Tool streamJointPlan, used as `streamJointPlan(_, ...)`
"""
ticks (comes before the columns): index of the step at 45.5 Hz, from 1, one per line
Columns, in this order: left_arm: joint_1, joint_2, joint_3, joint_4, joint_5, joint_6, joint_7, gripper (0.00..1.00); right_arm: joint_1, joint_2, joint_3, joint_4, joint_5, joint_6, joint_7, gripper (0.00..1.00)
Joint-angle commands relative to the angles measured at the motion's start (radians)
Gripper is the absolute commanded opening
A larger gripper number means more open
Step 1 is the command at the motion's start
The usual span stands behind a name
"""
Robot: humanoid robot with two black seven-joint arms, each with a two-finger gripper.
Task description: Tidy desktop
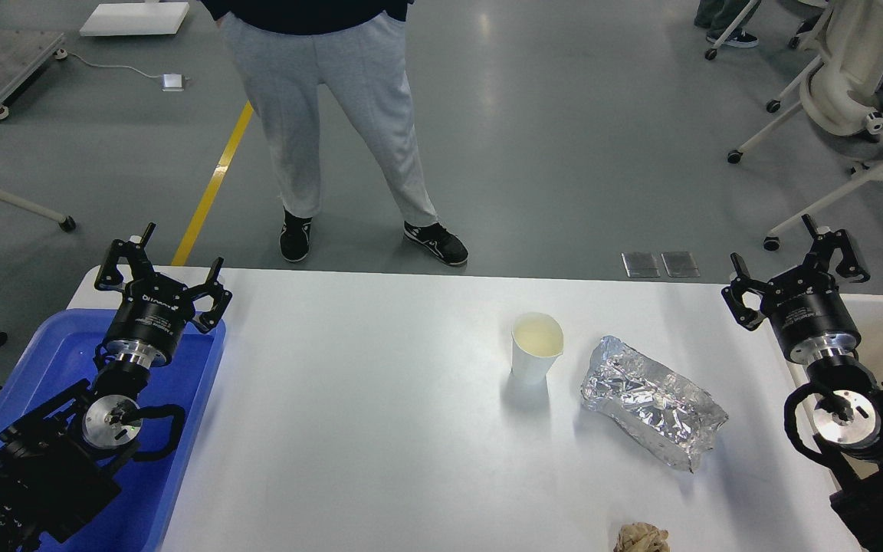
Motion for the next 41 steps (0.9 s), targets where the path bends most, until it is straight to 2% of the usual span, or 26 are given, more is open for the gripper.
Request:
streamJointPlan(1,0.001,0.000,0.000,0.000,0.000,0.001,0.000,1.00,-0.007,0.002,0.001,0.000,0.000,0.000,0.000,0.99)
streamJointPlan(41,0.000,0.000,0.000,0.000,0.002,0.001,0.000,1.00,0.006,-0.001,-0.005,-0.004,0.016,0.000,-0.002,0.99)
